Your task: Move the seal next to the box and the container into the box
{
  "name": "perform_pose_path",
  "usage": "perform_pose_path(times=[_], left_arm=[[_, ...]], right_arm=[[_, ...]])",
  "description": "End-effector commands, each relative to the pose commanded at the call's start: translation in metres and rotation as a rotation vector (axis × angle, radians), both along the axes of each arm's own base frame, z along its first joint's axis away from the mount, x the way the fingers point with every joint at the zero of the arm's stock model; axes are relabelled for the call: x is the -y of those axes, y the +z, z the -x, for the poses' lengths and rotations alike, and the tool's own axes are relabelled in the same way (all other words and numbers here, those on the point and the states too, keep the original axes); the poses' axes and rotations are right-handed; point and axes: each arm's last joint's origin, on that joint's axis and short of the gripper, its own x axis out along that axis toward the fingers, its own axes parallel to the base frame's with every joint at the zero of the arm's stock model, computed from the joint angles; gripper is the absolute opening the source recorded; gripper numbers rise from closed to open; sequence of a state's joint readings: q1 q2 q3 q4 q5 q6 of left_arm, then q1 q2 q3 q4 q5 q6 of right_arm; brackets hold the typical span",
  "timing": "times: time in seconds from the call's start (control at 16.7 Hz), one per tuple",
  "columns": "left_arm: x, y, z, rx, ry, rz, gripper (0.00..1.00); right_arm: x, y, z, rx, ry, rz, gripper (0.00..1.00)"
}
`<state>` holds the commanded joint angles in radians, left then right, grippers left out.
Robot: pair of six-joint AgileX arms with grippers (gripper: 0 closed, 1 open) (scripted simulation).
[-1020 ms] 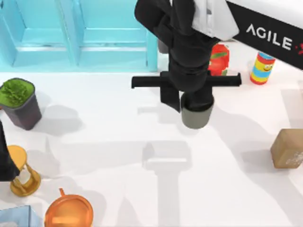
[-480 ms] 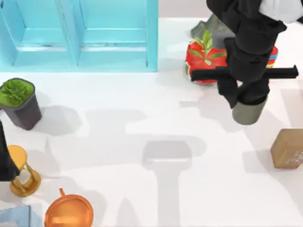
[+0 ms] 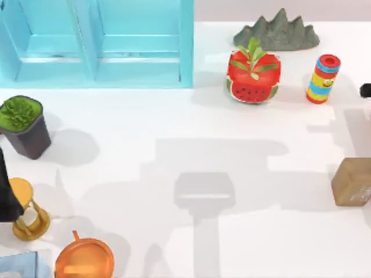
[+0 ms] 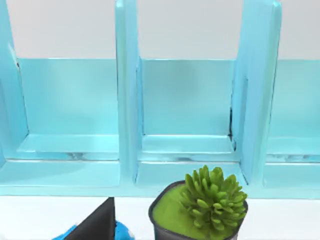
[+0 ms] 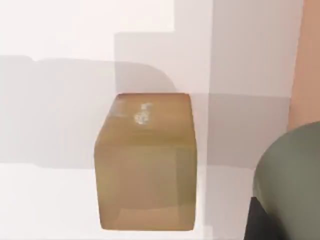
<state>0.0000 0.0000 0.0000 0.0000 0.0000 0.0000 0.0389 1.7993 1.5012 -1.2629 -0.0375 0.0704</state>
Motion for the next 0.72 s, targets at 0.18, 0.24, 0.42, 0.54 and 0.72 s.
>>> perform_pose_path(times=[0.18, 0.24, 0.42, 0.54, 0.72], left_arm=[[0.000, 0.000, 0.000, 0.000, 0.000, 0.000, 1.00], [0.000, 0.000, 0.000, 0.000, 0.000, 0.000, 1.00], [0.000, 0.000, 0.000, 0.000, 0.000, 0.000, 1.00], [0.000, 0.000, 0.000, 0.000, 0.000, 0.000, 1.00], [0.000, 0.000, 0.000, 0.000, 0.000, 0.000, 1.00]], right_arm=[[0.056, -0.003, 0.029, -0.017, 0.005, -0.004, 0.00], [0.076, -0.003, 0.044, -0.017, 0.007, -0.007, 0.00], [0.116, -0.005, 0.093, 0.008, 0.011, -0.014, 0.00], [0.130, -0.009, 0.115, 0.029, 0.014, -0.013, 0.00], [0.138, -0.012, 0.129, 0.050, 0.020, -0.005, 0.00]])
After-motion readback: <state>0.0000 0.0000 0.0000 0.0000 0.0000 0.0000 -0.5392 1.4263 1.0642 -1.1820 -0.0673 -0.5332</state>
